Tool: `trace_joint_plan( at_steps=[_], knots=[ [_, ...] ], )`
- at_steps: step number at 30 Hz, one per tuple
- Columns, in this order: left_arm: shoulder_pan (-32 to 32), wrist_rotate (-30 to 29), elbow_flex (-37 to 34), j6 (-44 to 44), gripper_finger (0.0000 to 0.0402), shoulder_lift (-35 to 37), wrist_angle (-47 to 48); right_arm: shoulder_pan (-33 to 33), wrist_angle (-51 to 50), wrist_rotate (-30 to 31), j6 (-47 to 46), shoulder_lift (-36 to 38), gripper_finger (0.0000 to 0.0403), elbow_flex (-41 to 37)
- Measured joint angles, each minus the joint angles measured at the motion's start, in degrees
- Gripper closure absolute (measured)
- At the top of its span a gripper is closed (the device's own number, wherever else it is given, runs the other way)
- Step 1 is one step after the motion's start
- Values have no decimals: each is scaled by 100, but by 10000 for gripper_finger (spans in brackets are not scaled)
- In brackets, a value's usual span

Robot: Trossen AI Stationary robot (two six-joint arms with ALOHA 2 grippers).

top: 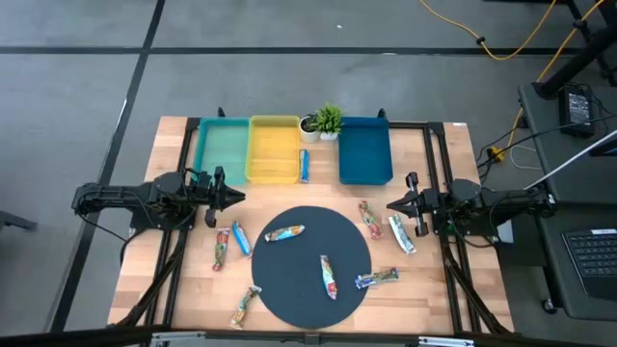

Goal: Pick and place Granola Bars by type

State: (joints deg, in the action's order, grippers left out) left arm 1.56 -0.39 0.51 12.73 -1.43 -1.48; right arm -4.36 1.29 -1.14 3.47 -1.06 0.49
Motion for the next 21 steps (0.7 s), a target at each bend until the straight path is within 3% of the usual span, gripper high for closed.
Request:
trace_joint_plan(
  at_steps=[21],
  knots=[
    [-1,0,-2,2,365,-1,0,0,0,0,2,0,390,0]
  ],
)
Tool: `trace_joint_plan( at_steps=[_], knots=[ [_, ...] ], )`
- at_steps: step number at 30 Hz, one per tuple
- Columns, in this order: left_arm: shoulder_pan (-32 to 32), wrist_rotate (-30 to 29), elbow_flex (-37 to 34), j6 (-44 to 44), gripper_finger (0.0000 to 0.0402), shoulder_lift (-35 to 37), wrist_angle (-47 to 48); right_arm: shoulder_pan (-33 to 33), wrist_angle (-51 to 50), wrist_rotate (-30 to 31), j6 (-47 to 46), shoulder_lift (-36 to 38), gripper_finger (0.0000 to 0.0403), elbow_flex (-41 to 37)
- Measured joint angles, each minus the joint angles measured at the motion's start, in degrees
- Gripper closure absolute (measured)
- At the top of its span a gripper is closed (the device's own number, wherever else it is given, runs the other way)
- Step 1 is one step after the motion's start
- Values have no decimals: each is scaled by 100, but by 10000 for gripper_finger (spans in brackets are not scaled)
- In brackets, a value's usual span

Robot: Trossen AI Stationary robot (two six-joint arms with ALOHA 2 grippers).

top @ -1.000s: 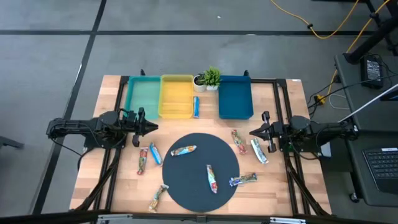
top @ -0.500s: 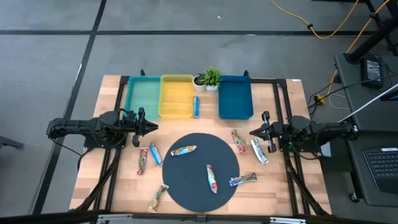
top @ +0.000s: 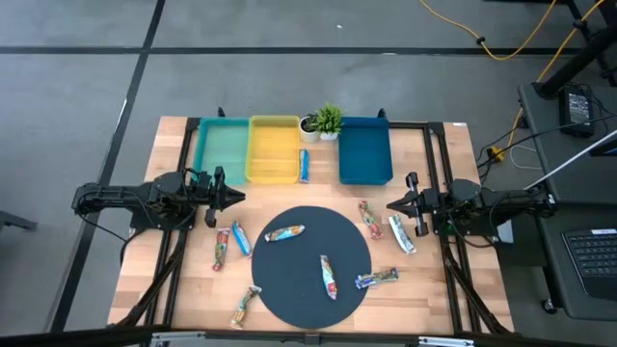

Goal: Pick and place Granola Bars by type

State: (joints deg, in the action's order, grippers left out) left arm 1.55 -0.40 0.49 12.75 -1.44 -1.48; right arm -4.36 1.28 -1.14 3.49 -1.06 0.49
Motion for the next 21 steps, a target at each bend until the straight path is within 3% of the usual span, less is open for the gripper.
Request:
trace_joint_plan(
  at_steps=[21],
  knots=[
    [-1,-1,2,-2,362,-1,-2,0,1,0,-1,0,390,0]
  ],
)
